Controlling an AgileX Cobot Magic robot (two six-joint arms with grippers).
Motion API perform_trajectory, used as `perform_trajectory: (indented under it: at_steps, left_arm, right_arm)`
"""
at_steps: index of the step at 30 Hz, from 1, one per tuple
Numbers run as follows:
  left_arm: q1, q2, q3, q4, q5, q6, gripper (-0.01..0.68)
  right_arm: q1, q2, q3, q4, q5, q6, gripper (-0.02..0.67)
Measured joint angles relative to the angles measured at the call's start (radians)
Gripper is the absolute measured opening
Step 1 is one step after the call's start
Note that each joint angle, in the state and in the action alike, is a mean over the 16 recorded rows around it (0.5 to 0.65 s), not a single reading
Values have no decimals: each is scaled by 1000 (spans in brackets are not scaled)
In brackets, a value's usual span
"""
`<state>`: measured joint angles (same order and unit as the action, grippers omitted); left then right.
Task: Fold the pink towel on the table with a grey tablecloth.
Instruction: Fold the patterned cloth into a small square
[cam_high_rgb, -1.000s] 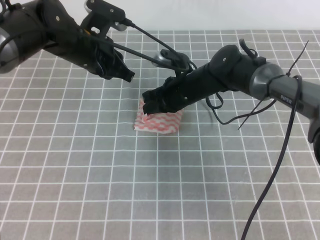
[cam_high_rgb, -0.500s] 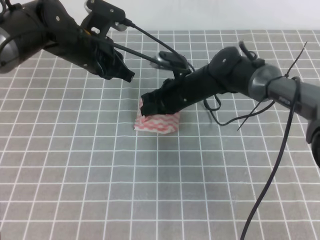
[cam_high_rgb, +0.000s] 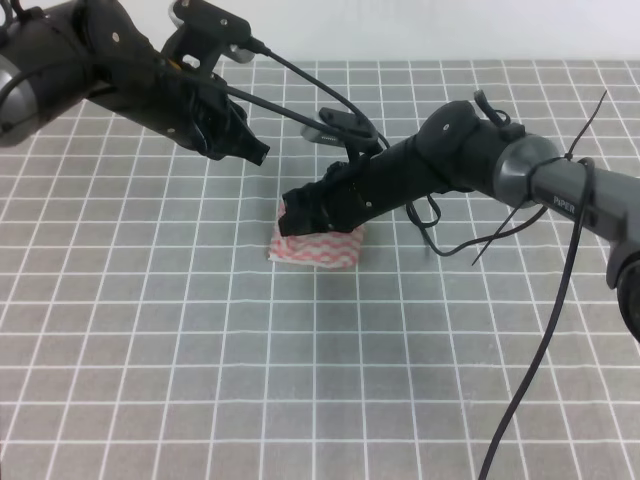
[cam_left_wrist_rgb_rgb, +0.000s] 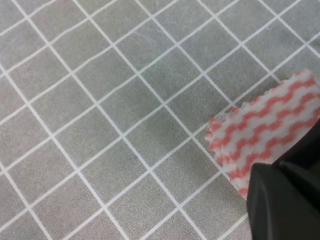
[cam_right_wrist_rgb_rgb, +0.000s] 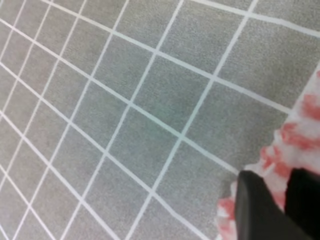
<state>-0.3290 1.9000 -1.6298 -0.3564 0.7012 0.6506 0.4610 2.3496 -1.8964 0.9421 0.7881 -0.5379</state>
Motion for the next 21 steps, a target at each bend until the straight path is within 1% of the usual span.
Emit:
perform_trajectory:
  at_steps: [4,7,9,15,21]
  left_arm:
    - [0,0,0,0,0,0,0]
    - [0,0,0,0,1,1,0]
    - [0,0,0,-2,3,1,0]
    - [0,1,0,-26,18,9,0]
    - [0,8,0,-125,62,70,0]
  right_arm:
    - [-1,0,-13,12,8,-8,143]
    - [-4,1,-34,14,26,-16,154]
    - [-7,1,-51,10,44,-19,149]
    - [-28,0,-100,-54,113,5,87]
    - [-51,-4,-129,-168,186,50,17]
